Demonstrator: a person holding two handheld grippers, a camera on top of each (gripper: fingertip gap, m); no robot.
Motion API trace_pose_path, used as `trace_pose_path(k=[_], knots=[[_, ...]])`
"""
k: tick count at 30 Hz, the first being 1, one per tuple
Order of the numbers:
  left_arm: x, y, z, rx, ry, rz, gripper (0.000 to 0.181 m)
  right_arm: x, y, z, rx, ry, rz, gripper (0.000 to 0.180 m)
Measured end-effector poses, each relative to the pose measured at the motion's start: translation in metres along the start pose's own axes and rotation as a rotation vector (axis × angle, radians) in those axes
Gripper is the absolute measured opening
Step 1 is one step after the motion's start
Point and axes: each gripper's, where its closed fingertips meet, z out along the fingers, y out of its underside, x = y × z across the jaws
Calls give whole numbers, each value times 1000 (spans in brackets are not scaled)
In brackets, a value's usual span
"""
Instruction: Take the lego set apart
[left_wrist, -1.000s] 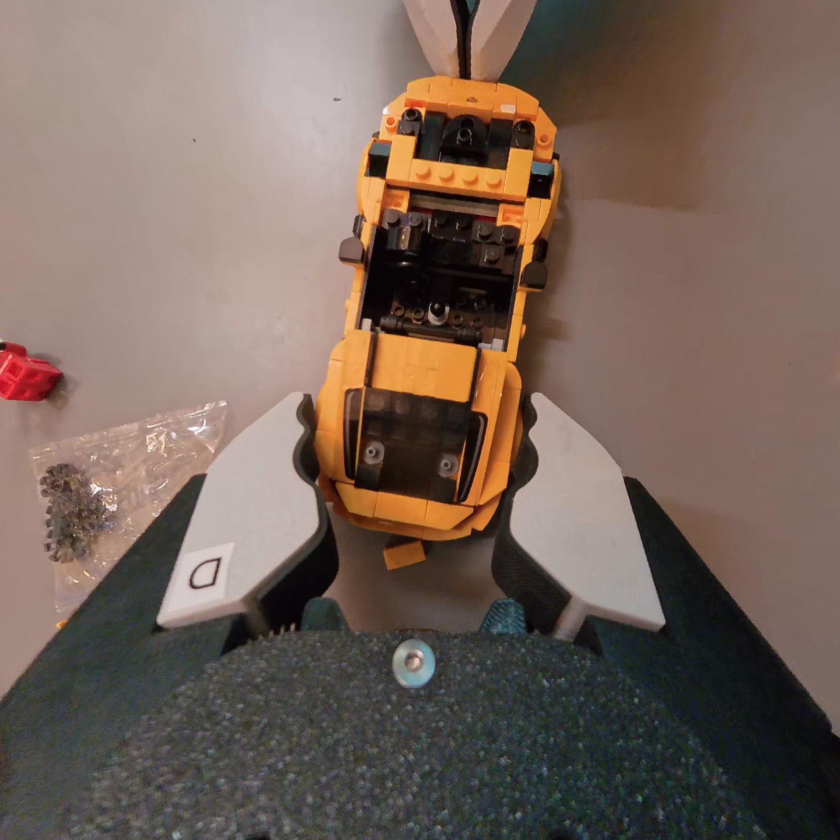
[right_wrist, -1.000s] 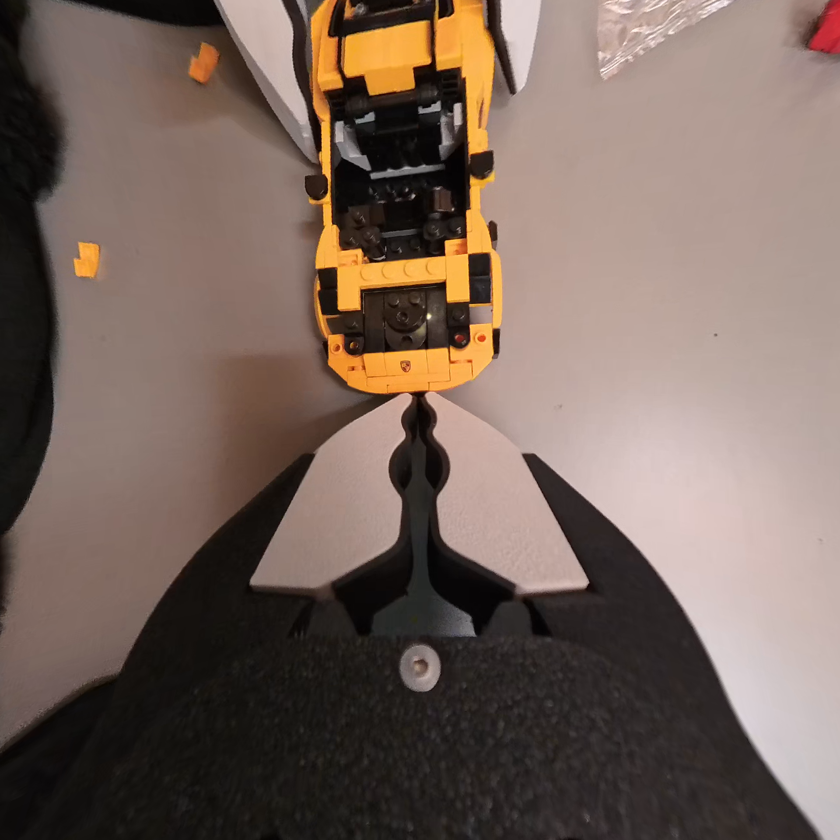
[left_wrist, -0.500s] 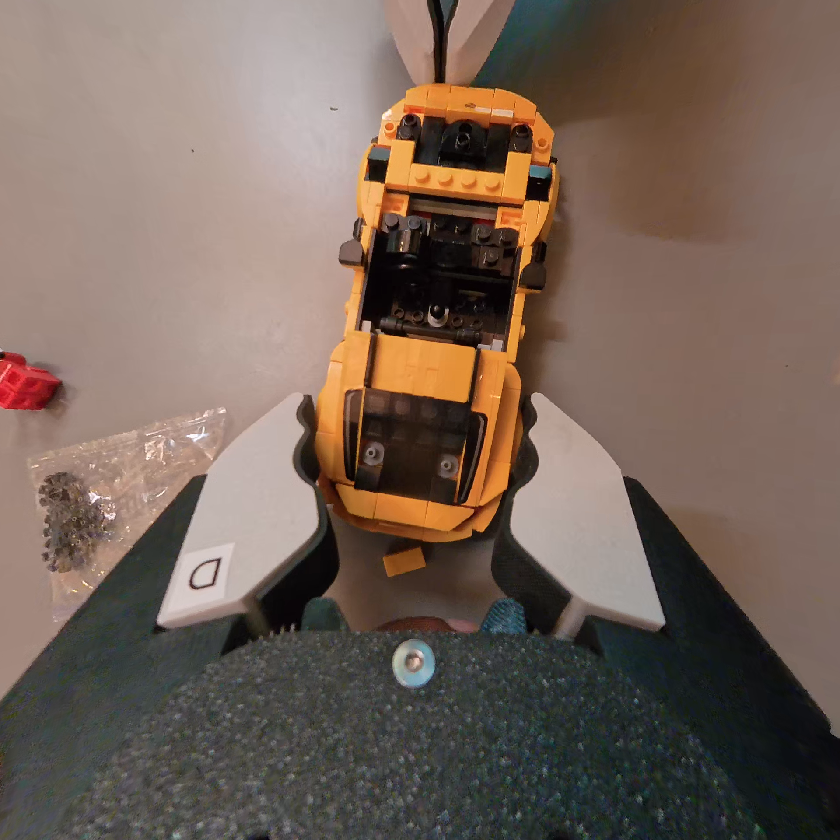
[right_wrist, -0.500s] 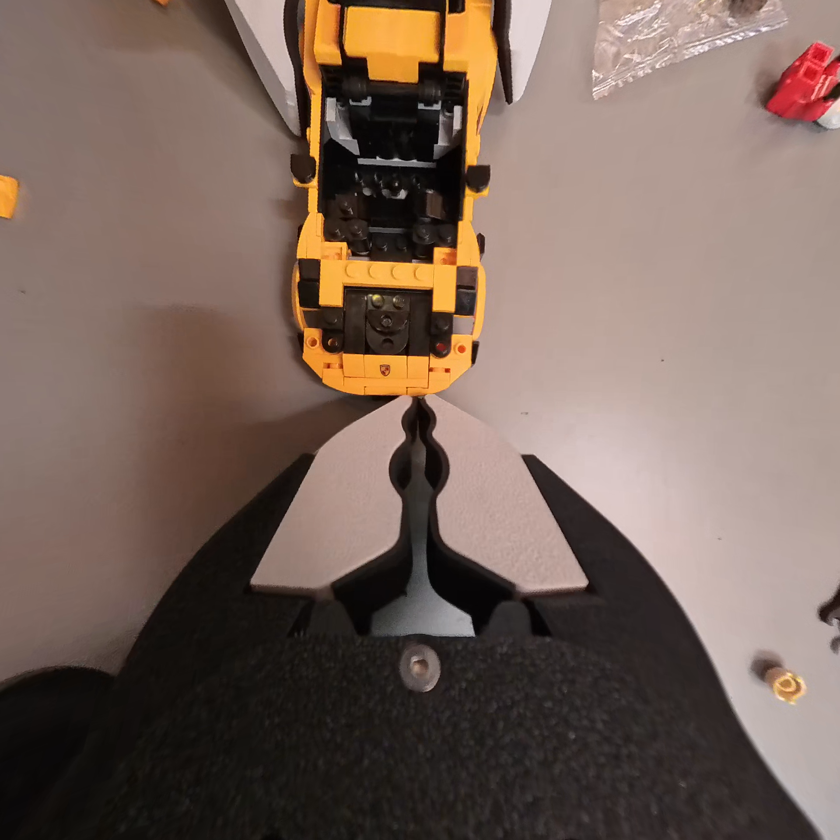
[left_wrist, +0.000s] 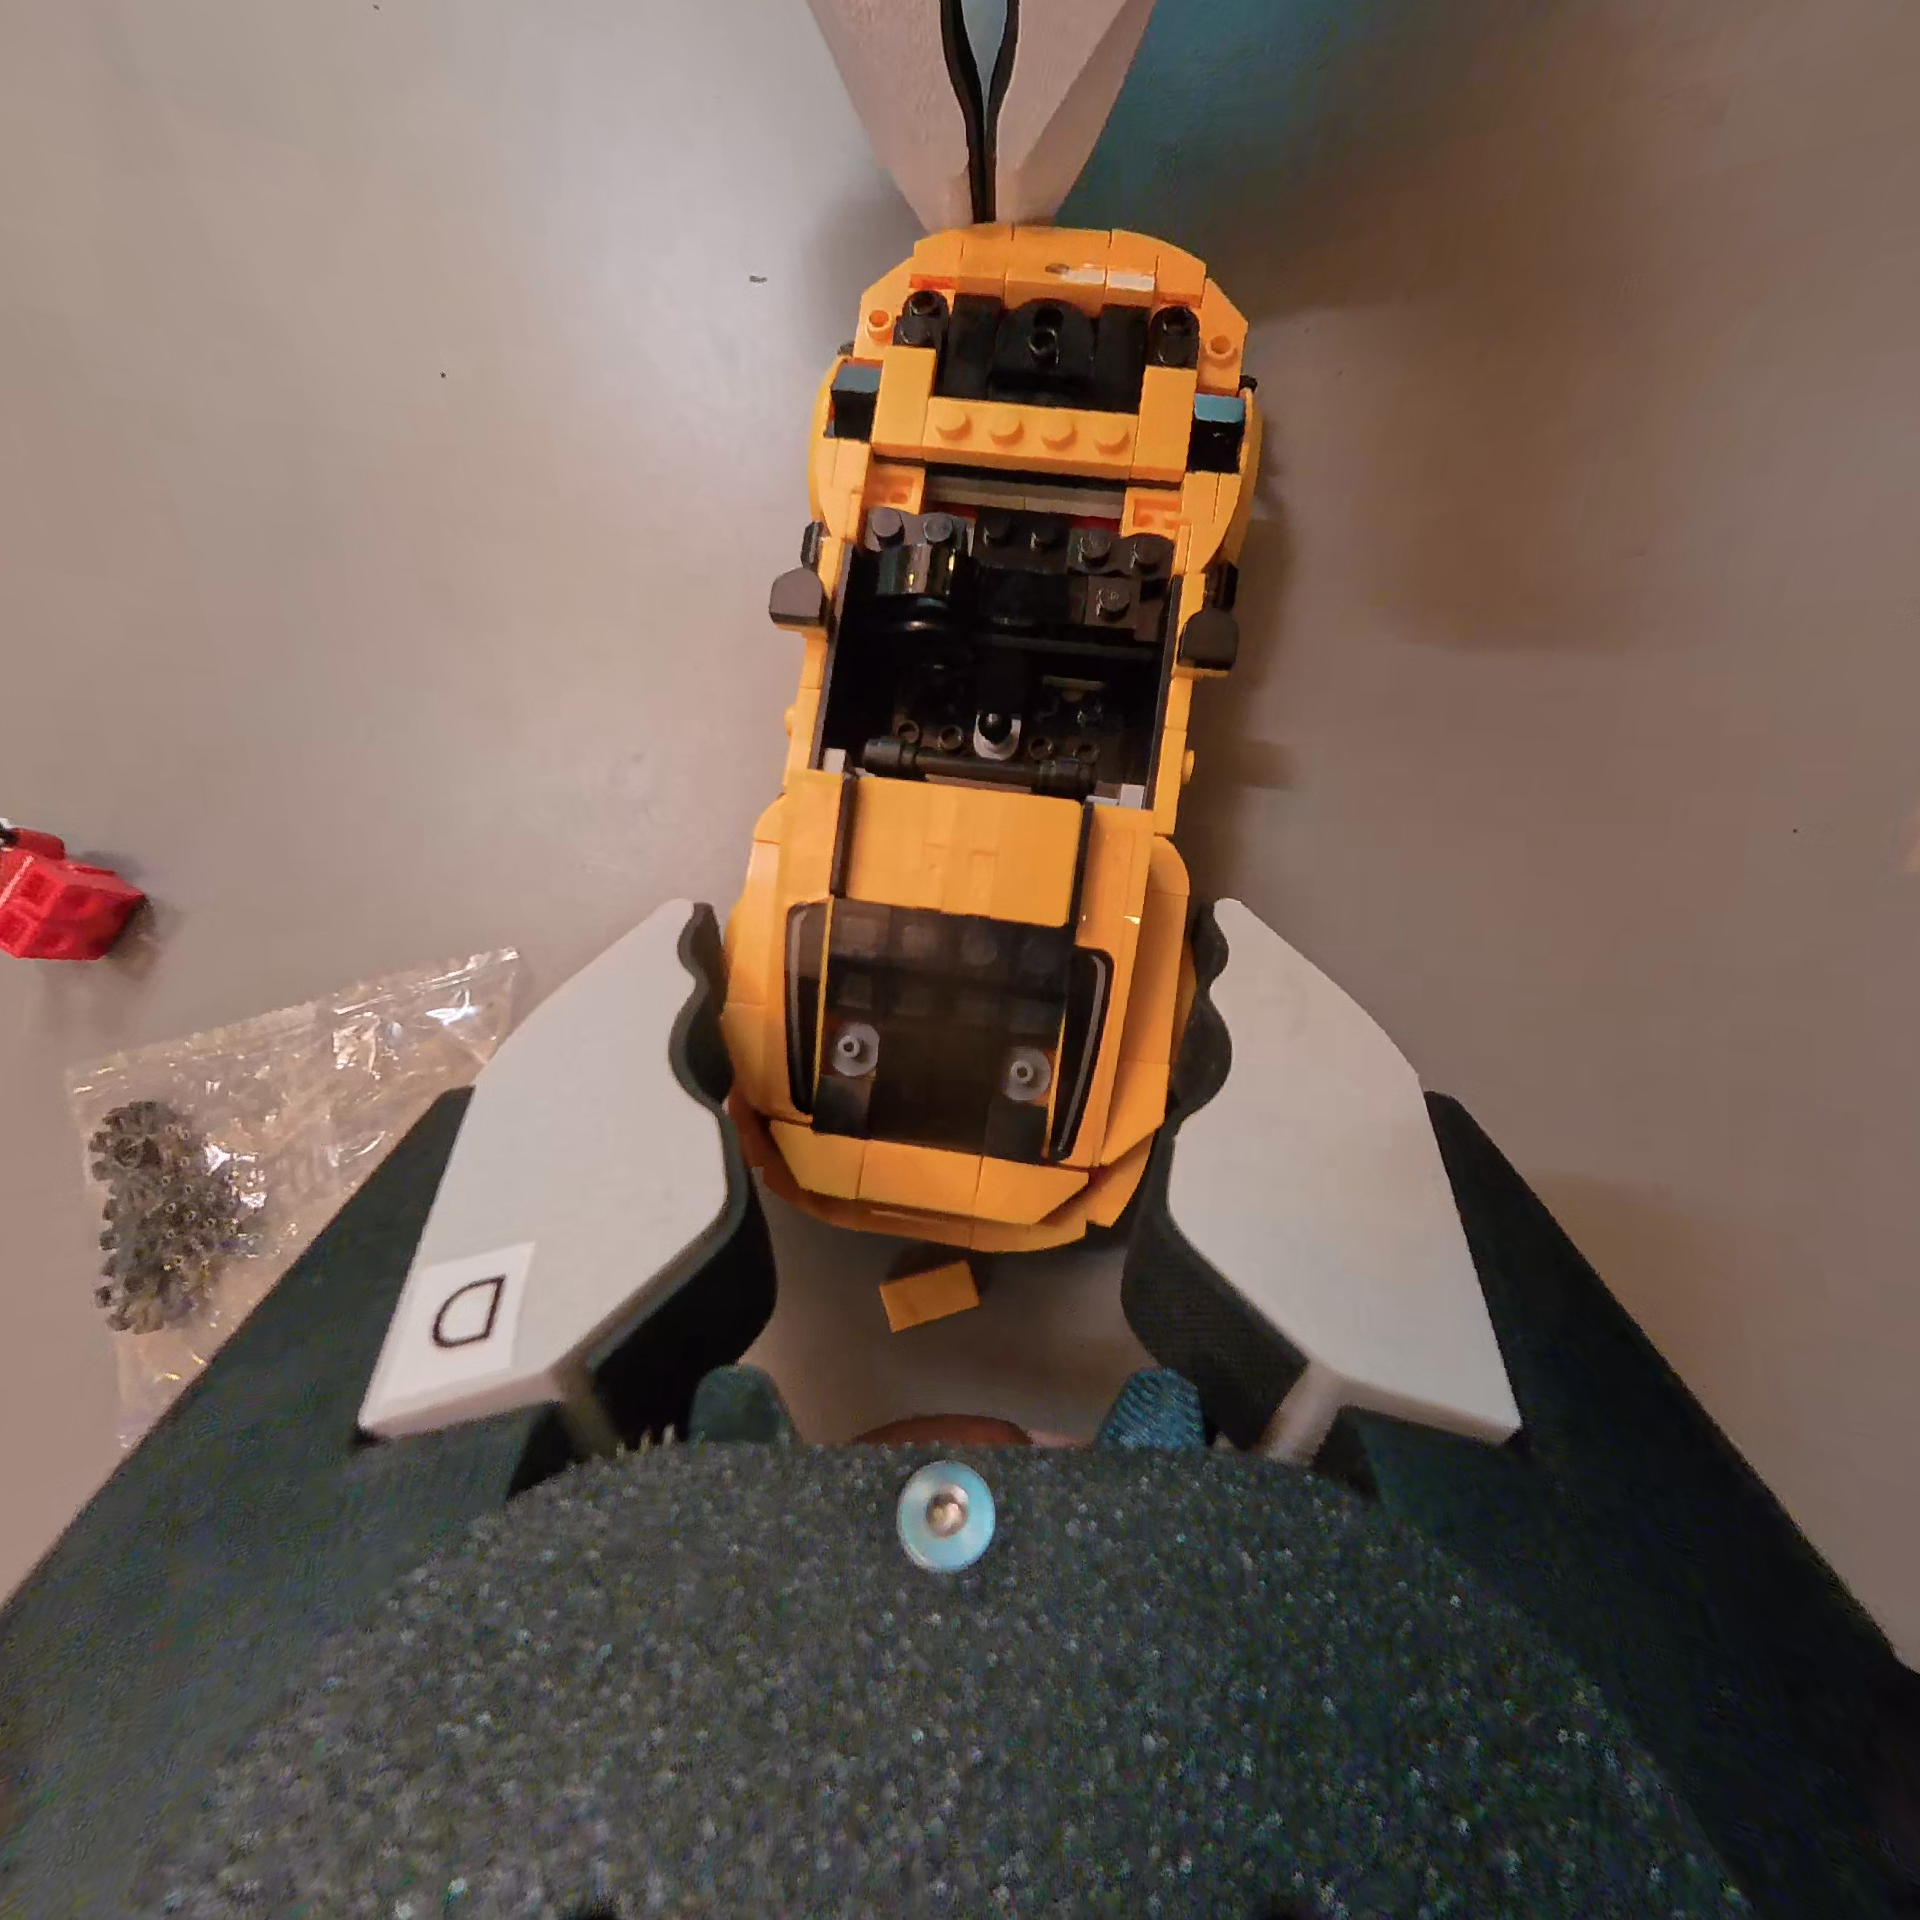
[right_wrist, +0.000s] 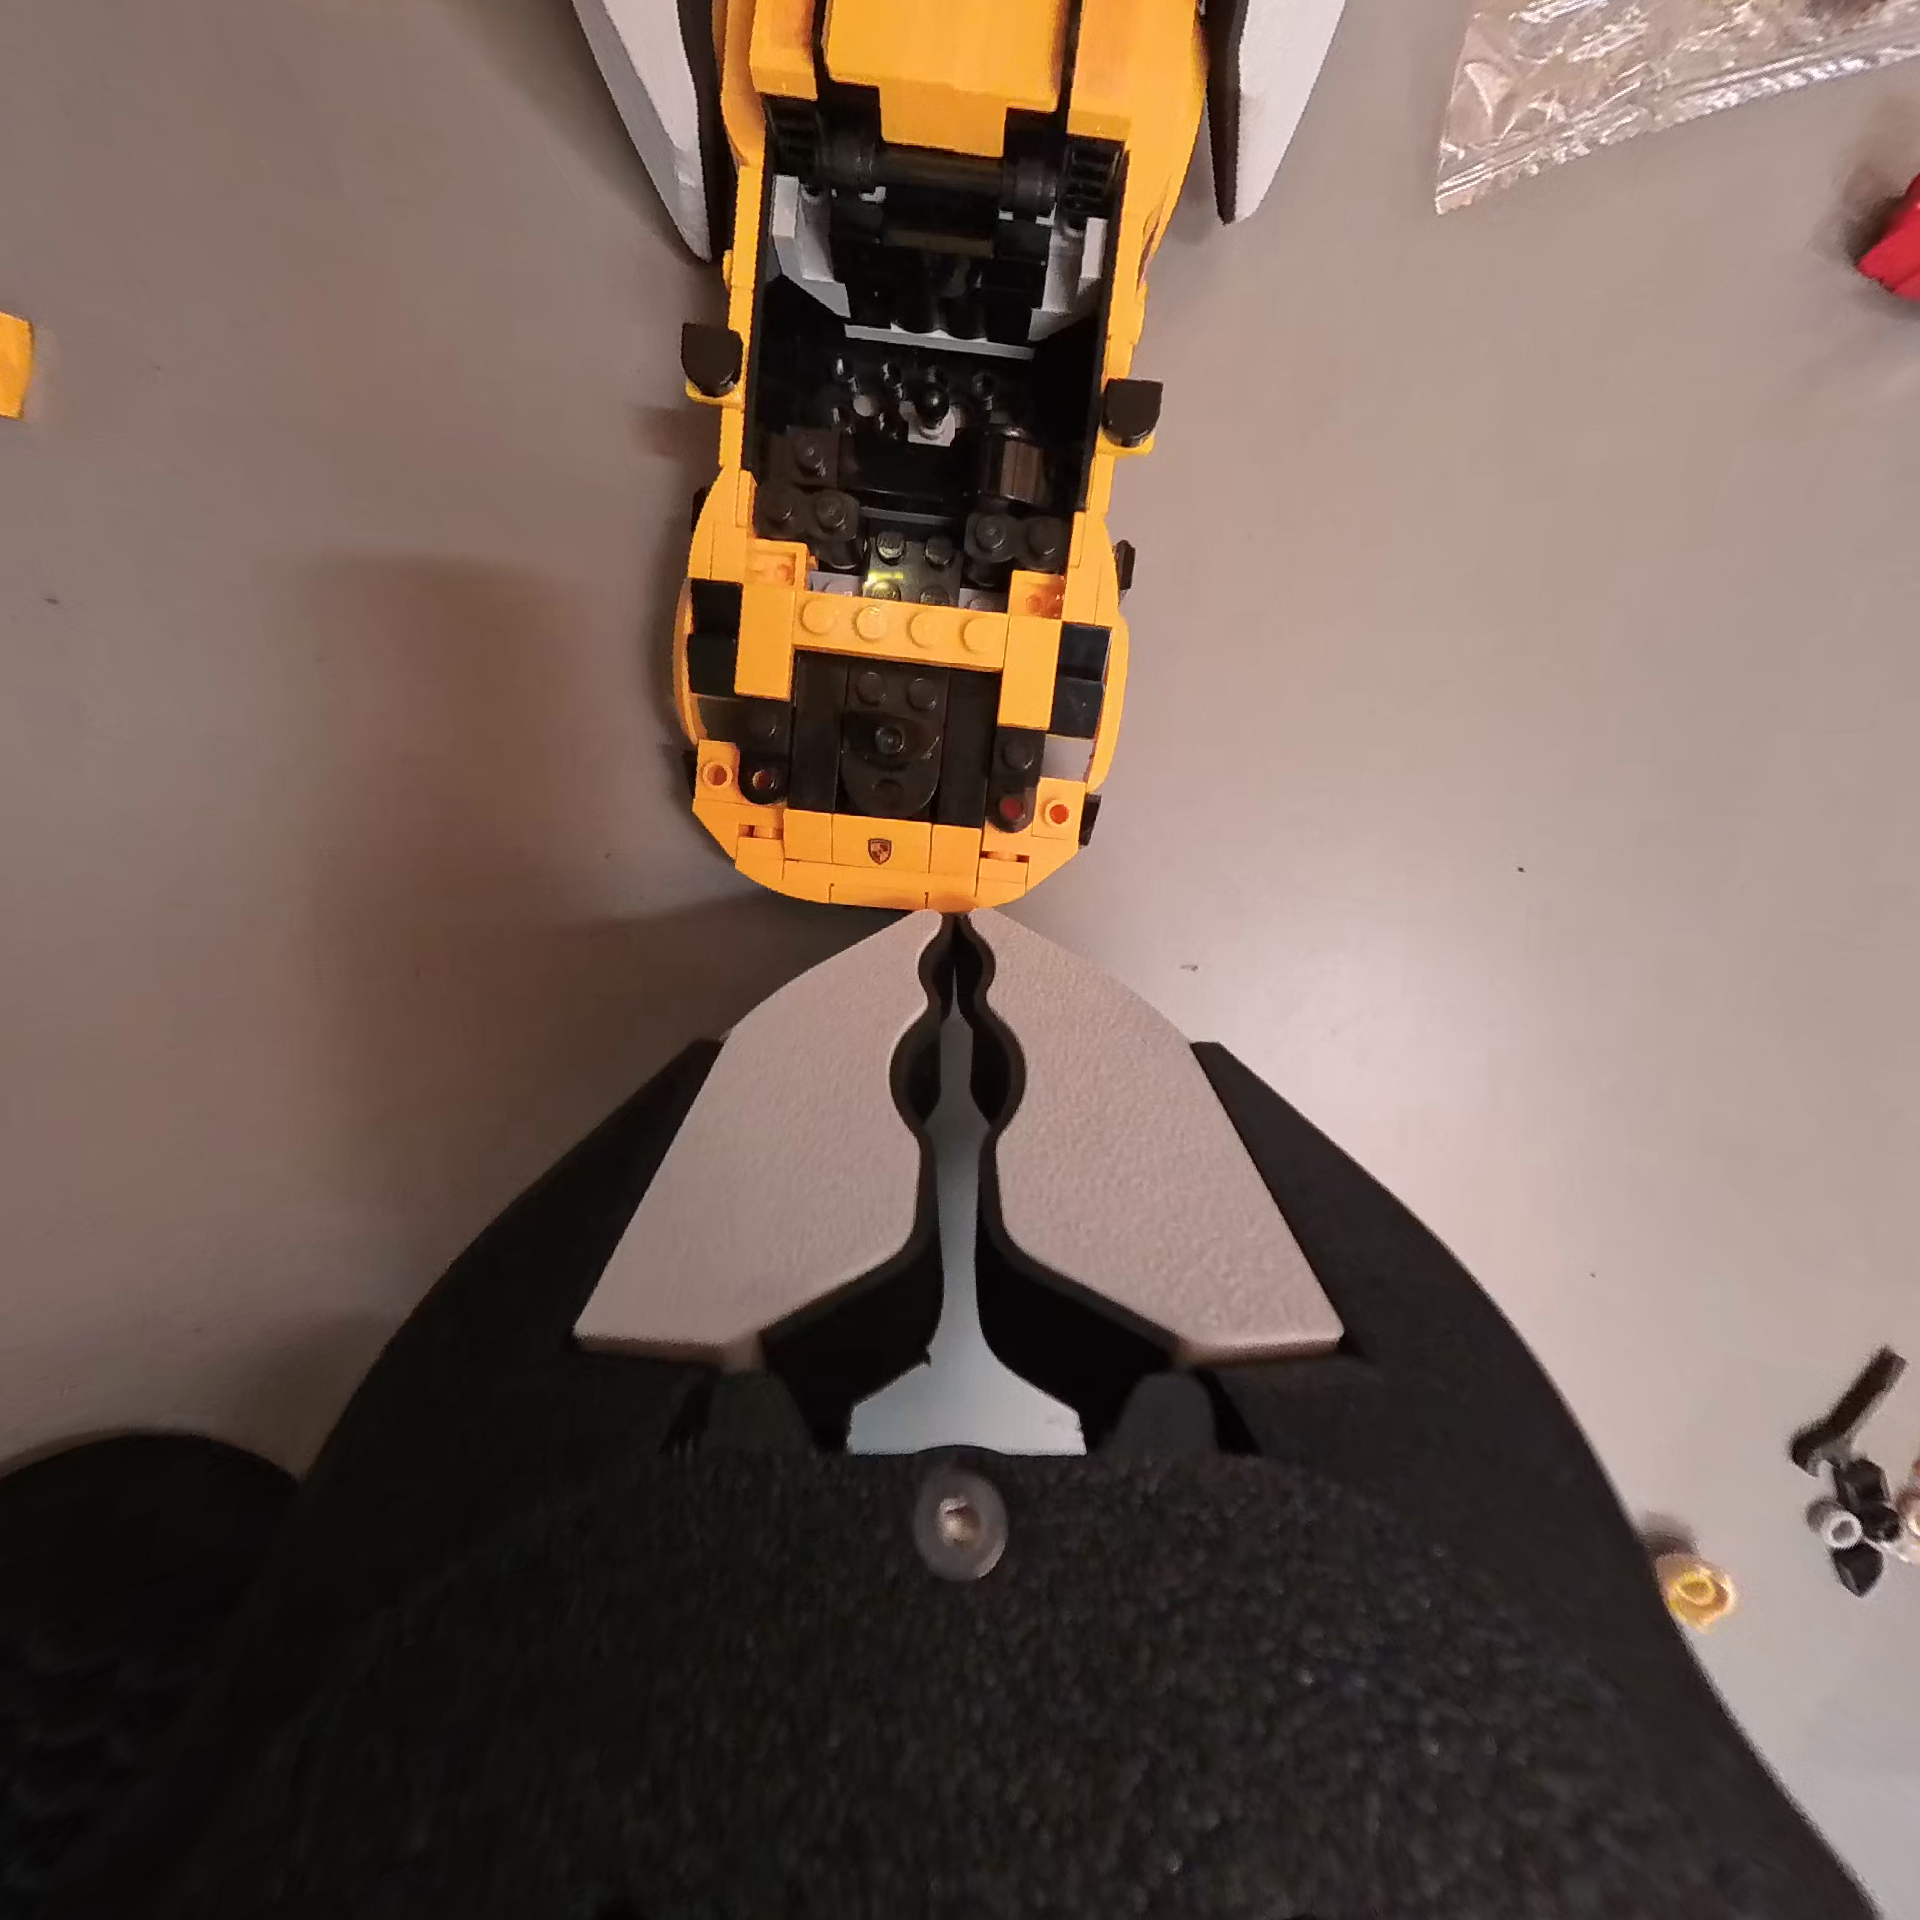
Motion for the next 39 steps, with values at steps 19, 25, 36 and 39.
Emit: trace_pose_path(k=[19, 25, 36, 39], knots=[[-4, -20, -49, 149, -49, -17, 75, 0, -19, -15, 245, 2, 156, 10], [7, 19, -54, 55, 20, -68, 84, -7, -7, -15, 284, 7, 199, 12], [3, 29, -41, 32, 10, -61, 67, -9, -14, -4, 287, -3, 175, 13], [3, 26, -39, 44, 12, -59, 67, -9, -16, -4, 296, -3, 168, 11]])
